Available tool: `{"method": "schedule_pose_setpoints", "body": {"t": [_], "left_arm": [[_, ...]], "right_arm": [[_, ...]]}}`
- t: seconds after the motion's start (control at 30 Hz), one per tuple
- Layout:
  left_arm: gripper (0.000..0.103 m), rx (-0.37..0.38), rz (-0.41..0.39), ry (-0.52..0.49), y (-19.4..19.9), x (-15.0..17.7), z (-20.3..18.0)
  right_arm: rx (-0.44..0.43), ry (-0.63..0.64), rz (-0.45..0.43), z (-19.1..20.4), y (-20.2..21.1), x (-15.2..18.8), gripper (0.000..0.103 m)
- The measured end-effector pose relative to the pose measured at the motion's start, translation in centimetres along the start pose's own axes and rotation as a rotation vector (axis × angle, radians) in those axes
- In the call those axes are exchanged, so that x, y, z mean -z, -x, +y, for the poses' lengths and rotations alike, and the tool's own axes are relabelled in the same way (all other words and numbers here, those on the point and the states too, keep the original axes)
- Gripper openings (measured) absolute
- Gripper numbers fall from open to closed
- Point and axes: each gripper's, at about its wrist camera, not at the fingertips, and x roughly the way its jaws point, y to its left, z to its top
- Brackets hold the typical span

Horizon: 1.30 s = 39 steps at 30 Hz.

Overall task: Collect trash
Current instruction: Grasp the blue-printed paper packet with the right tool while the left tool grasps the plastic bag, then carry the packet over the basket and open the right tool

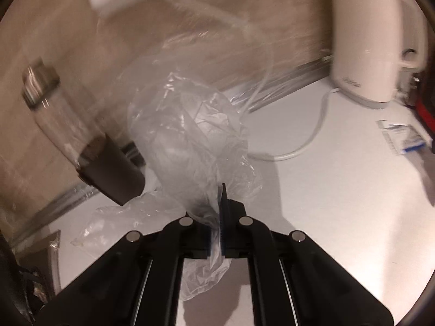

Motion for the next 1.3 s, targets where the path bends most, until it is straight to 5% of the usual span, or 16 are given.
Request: {"method": "schedule_pose_setpoints", "body": {"t": [0.23,0.37,0.5,0.8,0.93,1.17,1.3], "left_arm": [[0.004,0.1,-0.075,-0.033,7.9,0.9,-3.6],[0.004,0.174,-0.085,-0.035,10.9,2.8,-4.7],[0.004,0.21,-0.089,-0.048,11.6,2.9,-6.2],[0.004,0.224,-0.067,-0.046,11.6,2.8,-6.9],[0.004,0.245,-0.069,-0.059,11.5,2.6,-7.4],[0.004,0.293,-0.075,-0.09,12.1,2.4,-8.9],[0.004,0.304,-0.086,-0.095,13.1,2.2,-9.5]], "right_arm": [[0.024,0.021,0.007,-0.4,0.6,0.5,0.012],[0.029,0.072,0.014,-0.6,0.4,0.1,0.046],[0.033,0.166,0.049,0.0,-1.1,-0.9,0.069],[0.044,0.252,0.136,0.1,-5.5,-2.9,0.076],[0.007,0.234,0.141,0.0,-6.1,-3.3,0.069],[0.011,0.248,0.157,1.5,-6.2,-3.6,0.018],[0.085,0.29,0.154,3.0,-5.6,-3.4,0.008]]}}
